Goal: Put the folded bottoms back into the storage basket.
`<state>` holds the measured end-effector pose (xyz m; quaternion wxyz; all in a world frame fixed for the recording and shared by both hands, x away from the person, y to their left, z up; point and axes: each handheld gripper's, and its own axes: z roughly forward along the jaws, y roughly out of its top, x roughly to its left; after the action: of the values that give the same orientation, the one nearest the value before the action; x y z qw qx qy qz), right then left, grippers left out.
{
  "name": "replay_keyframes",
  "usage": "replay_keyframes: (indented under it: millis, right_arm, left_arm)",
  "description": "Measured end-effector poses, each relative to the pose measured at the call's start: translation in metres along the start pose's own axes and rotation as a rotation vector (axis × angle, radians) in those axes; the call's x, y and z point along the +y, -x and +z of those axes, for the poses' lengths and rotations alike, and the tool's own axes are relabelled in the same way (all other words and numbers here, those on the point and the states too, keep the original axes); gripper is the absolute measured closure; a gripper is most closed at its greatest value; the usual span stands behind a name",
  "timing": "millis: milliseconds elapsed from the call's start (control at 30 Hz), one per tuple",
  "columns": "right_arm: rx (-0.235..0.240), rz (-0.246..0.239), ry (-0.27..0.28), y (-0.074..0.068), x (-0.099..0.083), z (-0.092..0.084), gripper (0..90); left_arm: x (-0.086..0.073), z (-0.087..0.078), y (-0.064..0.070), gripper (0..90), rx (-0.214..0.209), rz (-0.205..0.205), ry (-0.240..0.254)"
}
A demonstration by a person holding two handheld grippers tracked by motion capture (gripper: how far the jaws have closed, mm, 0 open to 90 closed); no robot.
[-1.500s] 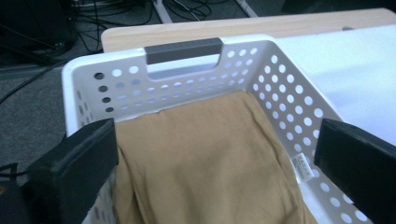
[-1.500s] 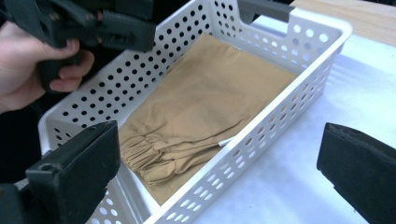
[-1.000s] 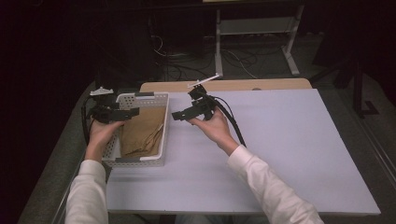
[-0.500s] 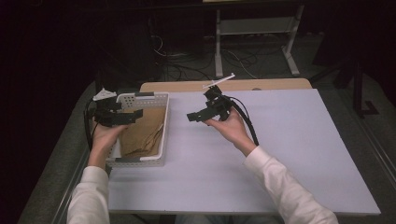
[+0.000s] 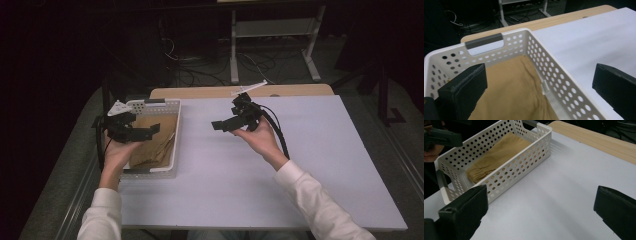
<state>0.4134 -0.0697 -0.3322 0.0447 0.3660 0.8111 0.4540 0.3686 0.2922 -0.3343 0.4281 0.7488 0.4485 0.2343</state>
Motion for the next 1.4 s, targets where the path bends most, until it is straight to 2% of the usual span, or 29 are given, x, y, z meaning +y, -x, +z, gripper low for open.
replay_keyframes:
  millis: [233, 400, 467, 667, 867, 1067, 1233, 1400]
  right_arm:
    - [-0.003, 0.006, 0.012, 0.003, -0.015, -0.008, 0.0]
    - [-0.002, 0.009, 0.021, 0.006, -0.025, -0.015, 0.0]
    - [-0.001, 0.018, 0.025, 0.009, -0.031, -0.019, 0.0]
    - [-0.012, 0.047, 0.035, 0.017, -0.047, -0.028, 0.0]
    - [-0.02, 0.059, 0.057, 0.023, -0.06, -0.043, 0.0]
    - [-0.008, 0.087, 0.073, 0.031, -0.074, -0.057, 0.0]
    - [-0.01, 0.105, 0.094, 0.036, -0.082, -0.068, 0.0]
    - [-0.018, 0.104, 0.107, 0.038, -0.089, -0.075, 0.0]
  left_arm:
    - [-0.002, -0.007, 0.014, 0.0, -0.019, -0.004, 0.055]
    - [-0.007, -0.01, 0.023, 0.0, -0.026, -0.002, 0.072]
    - [-0.008, -0.01, 0.028, 0.0, -0.027, 0.011, 0.08]
    - [-0.01, -0.008, 0.041, 0.0, -0.051, 0.009, 0.113]
    - [-0.013, -0.006, 0.053, 0.0, -0.073, 0.011, 0.119]
    - [-0.016, -0.001, 0.062, 0.0, -0.099, -0.001, 0.12]
    - [-0.019, 0.004, 0.071, 0.0, -0.121, 0.008, 0.108]
    - [-0.022, 0.003, 0.077, 0.0, -0.129, 0.019, 0.108]
